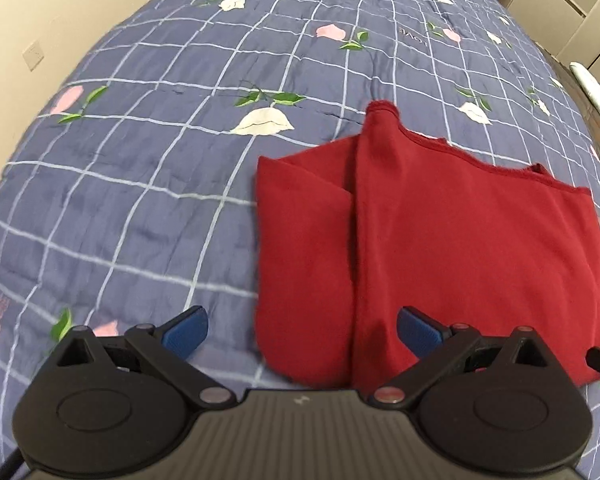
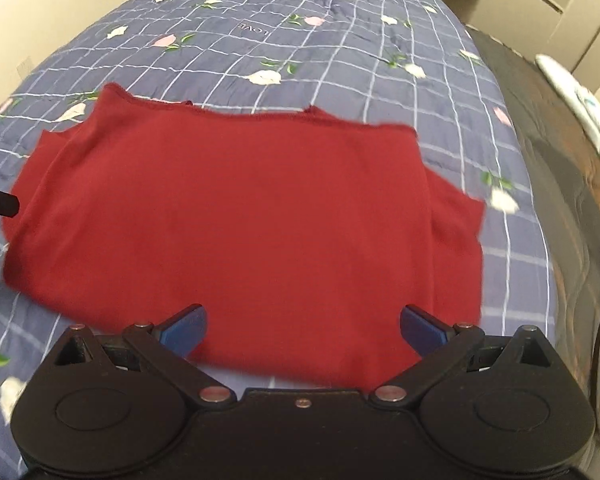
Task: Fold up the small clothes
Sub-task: 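Move the left gripper to the shirt's side edge and close on it, then lift the side edge with the left gripper, fold it over the shirt, open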
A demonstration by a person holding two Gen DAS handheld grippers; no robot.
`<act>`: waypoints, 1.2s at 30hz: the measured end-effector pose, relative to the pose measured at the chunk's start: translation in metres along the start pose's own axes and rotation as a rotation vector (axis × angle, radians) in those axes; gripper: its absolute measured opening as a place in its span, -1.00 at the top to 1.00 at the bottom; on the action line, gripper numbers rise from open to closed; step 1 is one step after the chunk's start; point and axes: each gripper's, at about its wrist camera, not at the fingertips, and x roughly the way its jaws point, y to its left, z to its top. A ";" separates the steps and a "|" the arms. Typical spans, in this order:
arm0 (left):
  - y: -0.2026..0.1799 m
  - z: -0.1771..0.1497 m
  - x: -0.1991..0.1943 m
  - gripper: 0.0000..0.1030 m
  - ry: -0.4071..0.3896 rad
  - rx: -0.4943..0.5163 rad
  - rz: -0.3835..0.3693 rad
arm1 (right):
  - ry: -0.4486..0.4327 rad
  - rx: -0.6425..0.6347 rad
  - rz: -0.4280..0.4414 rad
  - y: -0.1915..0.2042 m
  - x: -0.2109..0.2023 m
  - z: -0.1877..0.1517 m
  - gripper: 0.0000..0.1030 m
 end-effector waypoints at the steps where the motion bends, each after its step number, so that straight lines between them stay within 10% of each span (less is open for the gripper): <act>1: 0.003 0.002 0.005 -0.99 0.009 -0.005 -0.021 | -0.002 -0.006 -0.008 0.002 0.005 0.004 -0.99; 16: 0.018 0.010 0.026 -0.46 0.066 -0.135 -0.234 | 0.048 -0.065 -0.008 0.028 0.053 0.015 -0.99; 26: 0.014 0.018 0.034 0.41 0.113 -0.139 -0.206 | 0.068 -0.058 0.017 0.023 0.060 0.014 -0.99; 36: -0.018 0.022 0.006 0.50 0.065 -0.118 -0.120 | 0.083 -0.061 0.020 0.022 0.061 0.015 -0.99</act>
